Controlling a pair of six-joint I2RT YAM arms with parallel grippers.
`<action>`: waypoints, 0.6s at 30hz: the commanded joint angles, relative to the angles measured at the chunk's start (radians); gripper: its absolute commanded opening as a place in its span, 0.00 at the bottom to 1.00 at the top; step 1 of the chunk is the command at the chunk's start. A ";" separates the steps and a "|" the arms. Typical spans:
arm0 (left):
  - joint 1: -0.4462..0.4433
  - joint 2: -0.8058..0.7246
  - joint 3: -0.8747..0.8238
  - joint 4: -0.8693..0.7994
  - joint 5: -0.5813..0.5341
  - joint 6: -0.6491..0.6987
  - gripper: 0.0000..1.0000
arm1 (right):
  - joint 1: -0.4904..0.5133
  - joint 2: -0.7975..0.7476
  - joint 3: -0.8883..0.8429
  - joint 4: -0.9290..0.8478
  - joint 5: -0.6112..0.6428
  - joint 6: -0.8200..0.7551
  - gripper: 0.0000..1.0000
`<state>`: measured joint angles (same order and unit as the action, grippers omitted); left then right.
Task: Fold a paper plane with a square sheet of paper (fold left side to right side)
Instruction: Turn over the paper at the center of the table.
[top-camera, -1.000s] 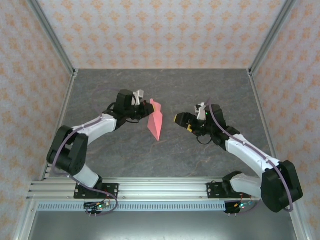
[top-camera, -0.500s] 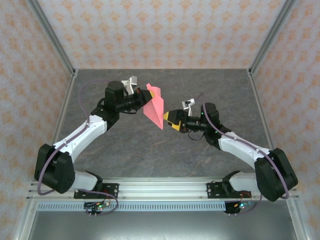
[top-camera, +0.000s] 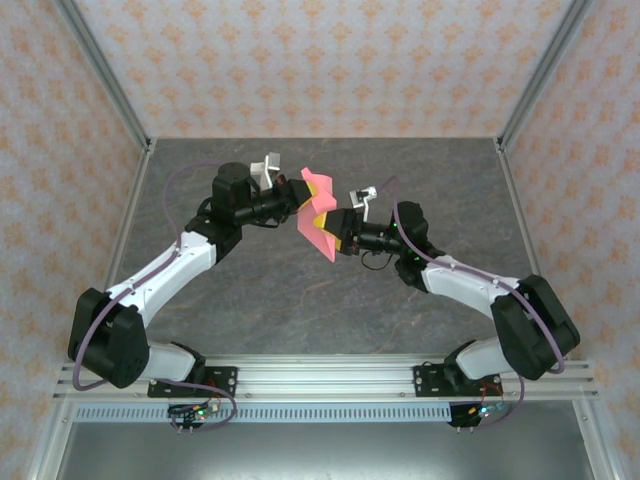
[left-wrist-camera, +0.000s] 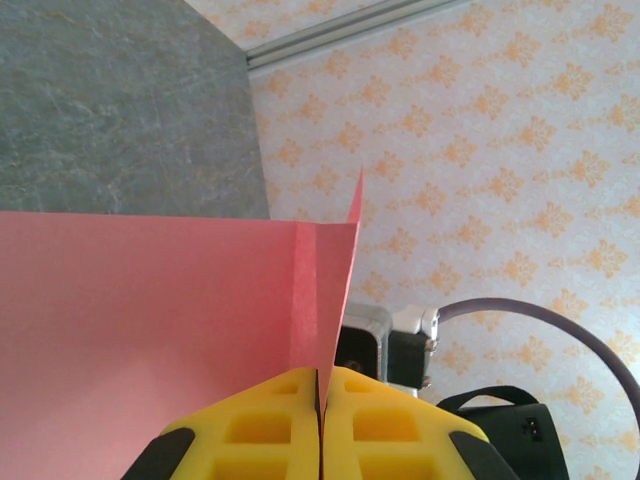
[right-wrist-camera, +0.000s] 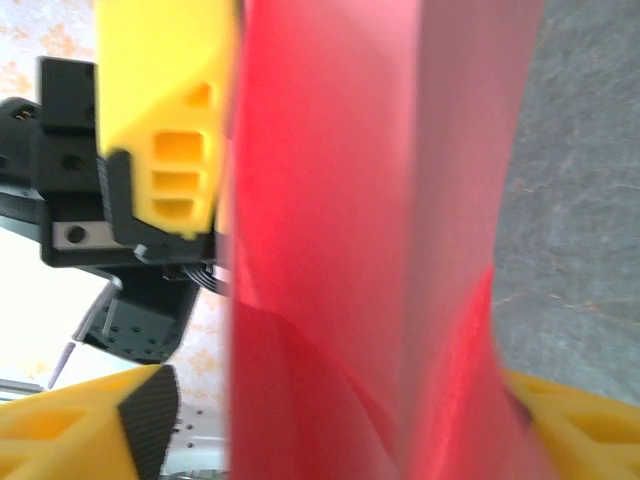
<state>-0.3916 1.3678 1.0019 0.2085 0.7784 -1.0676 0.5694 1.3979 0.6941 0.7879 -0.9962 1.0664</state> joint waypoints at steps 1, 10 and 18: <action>-0.009 -0.012 -0.003 0.069 0.019 -0.036 0.06 | 0.005 -0.017 0.035 0.093 -0.017 0.018 0.72; -0.015 -0.008 -0.005 0.031 0.024 -0.007 0.17 | 0.004 -0.051 0.038 -0.021 0.006 -0.051 0.39; -0.008 -0.073 0.050 -0.295 -0.085 0.233 0.56 | 0.004 -0.100 0.070 -0.315 0.039 -0.231 0.23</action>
<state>-0.3996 1.3548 1.0012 0.0704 0.7490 -0.9592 0.5694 1.3369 0.7162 0.6014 -0.9798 0.9474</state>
